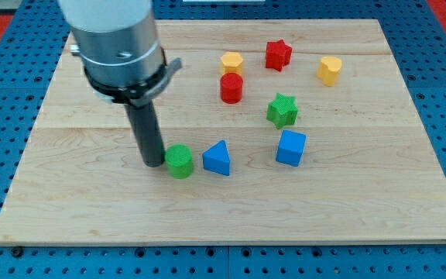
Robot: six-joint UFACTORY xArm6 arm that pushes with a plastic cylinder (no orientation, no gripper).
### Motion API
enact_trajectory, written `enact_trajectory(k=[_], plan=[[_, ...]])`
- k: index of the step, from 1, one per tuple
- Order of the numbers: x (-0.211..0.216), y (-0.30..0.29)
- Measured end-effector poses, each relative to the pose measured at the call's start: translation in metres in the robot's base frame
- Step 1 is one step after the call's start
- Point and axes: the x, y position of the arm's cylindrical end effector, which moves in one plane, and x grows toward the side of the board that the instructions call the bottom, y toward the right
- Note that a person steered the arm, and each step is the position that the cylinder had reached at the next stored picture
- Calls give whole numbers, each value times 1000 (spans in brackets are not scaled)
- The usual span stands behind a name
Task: Place the blue cube in between the green star and blue triangle
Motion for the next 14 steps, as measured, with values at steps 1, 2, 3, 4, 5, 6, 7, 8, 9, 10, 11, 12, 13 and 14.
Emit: enact_trajectory(k=[1,2,3,4,5,6,7,8,9,10,11,12,13,14], plan=[[11,8],[11,17],[18,23],[59,60],[66,138],[66,177],[67,177],[112,177],[112,210],[103,314],[103,383],[100,383],[81,374],[75,321]])
